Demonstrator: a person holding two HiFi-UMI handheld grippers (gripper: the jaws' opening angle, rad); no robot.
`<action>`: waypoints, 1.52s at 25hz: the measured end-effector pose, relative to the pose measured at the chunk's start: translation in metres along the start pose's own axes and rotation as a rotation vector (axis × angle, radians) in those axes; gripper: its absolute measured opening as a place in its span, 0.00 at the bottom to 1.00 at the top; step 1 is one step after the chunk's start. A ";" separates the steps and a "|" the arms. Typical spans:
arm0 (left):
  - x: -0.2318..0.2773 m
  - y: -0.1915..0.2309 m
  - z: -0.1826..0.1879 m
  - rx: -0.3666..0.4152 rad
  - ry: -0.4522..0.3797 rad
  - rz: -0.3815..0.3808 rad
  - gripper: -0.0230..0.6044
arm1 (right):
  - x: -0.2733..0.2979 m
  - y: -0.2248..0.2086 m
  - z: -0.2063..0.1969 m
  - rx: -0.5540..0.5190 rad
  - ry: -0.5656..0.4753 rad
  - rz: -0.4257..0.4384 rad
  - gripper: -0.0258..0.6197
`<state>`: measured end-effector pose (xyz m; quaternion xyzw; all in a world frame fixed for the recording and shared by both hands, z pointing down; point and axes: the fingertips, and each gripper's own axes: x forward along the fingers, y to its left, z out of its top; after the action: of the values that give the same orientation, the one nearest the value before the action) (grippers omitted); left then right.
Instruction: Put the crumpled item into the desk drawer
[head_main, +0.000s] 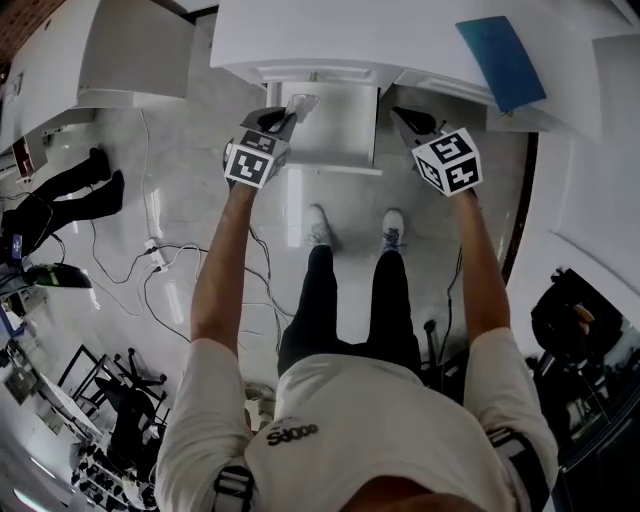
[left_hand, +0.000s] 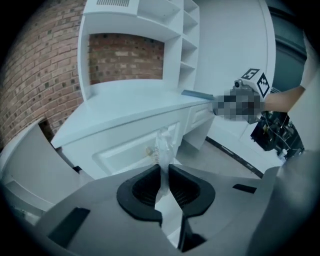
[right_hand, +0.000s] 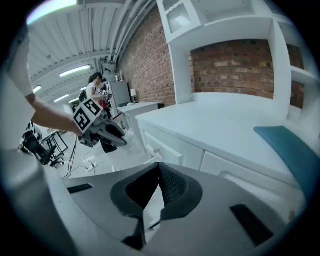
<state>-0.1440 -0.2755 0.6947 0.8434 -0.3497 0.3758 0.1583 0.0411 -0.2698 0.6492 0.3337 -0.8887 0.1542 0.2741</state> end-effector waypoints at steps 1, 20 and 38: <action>0.012 0.000 -0.006 0.000 0.011 -0.003 0.11 | 0.008 -0.003 -0.007 0.028 -0.004 0.007 0.04; 0.211 0.004 -0.129 0.033 0.242 -0.174 0.11 | 0.118 -0.042 -0.158 0.147 0.228 0.011 0.04; 0.315 -0.006 -0.191 -0.096 0.358 -0.198 0.16 | 0.143 -0.059 -0.207 0.179 0.323 0.004 0.04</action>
<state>-0.0905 -0.3188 1.0568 0.7850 -0.2487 0.4852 0.2942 0.0716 -0.2908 0.9052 0.3258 -0.8167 0.2847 0.3819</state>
